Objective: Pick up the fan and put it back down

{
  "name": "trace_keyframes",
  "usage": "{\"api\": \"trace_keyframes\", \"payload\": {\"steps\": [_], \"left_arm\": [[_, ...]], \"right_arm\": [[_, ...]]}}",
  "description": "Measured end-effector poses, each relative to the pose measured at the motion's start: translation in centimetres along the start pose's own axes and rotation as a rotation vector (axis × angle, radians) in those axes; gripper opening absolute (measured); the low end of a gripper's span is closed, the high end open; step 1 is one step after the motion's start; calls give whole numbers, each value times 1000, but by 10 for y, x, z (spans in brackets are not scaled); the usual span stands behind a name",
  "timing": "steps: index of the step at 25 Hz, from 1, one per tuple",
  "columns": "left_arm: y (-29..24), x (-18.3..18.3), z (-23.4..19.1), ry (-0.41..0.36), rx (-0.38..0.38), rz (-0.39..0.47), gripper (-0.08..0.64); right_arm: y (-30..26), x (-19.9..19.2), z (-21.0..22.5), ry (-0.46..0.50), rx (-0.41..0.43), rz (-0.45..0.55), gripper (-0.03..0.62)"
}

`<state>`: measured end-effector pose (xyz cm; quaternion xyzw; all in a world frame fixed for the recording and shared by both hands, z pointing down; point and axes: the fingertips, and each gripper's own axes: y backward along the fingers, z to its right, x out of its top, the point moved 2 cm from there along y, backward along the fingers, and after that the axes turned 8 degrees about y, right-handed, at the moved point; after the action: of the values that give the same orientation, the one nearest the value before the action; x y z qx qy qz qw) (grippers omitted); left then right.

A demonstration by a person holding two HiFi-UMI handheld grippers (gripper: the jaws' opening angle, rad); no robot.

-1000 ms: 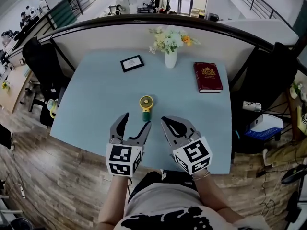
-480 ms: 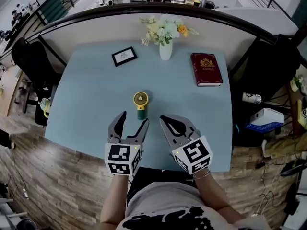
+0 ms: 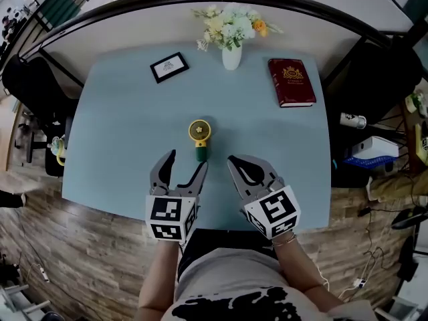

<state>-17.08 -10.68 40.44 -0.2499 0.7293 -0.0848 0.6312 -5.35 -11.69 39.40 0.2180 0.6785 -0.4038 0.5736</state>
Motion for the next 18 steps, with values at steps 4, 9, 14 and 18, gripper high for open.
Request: {"api": "trace_keyframes", "payload": {"steps": [4,9,14,18], "left_arm": [[-8,-9,-4,-3,-23,-37,333],[-19,-23,-11,-4,-32,-93,333],[-33,-29,-13,-7,-41,-109,333],[-44,-38,-16,-1,-40,-135,333]], "right_arm": [[-6,-4,1,-12,-19,-20,5],[-12,-3,7,-18,-62,-1,5],[-27,-15,6,-19,-36,-38,3],[-36,-26,14,-29,-41,-63,5]]}}
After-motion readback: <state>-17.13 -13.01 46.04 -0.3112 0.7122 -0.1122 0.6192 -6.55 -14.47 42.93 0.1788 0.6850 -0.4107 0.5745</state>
